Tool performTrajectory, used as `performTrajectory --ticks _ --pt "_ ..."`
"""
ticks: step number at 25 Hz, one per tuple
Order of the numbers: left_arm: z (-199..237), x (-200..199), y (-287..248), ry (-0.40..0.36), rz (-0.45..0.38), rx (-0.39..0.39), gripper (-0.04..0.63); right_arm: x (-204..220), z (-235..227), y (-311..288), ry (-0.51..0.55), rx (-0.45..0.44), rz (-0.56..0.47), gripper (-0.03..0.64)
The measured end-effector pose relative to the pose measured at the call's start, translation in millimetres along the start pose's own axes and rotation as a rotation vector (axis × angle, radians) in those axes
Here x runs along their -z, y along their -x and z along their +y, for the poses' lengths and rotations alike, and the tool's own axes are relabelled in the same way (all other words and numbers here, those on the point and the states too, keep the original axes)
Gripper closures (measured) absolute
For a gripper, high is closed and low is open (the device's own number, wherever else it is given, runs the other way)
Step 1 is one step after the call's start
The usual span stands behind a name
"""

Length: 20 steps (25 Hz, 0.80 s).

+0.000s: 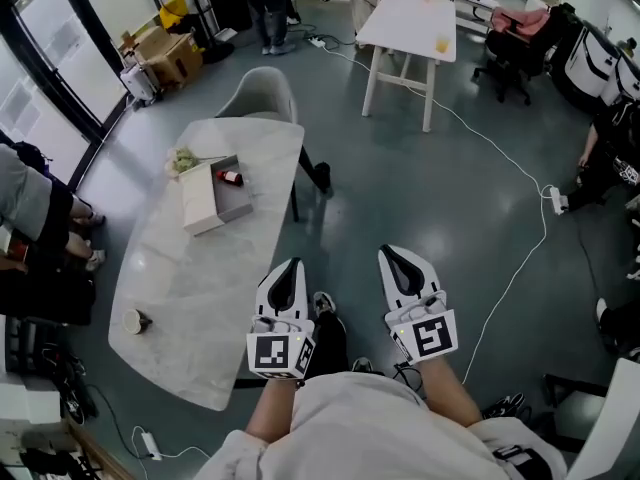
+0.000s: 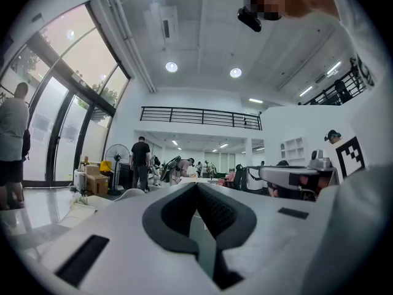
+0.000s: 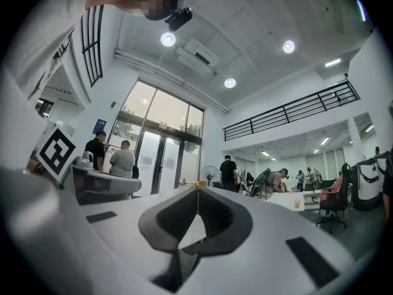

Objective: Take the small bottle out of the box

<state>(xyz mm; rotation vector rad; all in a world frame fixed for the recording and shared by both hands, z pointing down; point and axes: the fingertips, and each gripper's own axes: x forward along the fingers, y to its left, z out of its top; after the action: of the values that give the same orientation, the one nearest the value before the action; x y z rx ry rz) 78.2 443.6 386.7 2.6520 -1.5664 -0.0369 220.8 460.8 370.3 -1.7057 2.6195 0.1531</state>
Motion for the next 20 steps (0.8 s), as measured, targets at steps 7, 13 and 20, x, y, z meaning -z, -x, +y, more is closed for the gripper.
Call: performTrajectory --ticks 7,13,20 --pt "55 -9 -93 0.011 -0.001 0.018 0.572 3 -28 -100 -0.013 -0.028 -0.007 0.591" --pt "114 -25 -173 0.008 -0.003 0.043 0.572 2 -42 -199 -0.033 -0.056 0.003 0.591" --pt "179 -36 -232 0.000 -0.019 0.027 0.572 3 -51 -294 -0.039 -0.082 -0.025 0.591"
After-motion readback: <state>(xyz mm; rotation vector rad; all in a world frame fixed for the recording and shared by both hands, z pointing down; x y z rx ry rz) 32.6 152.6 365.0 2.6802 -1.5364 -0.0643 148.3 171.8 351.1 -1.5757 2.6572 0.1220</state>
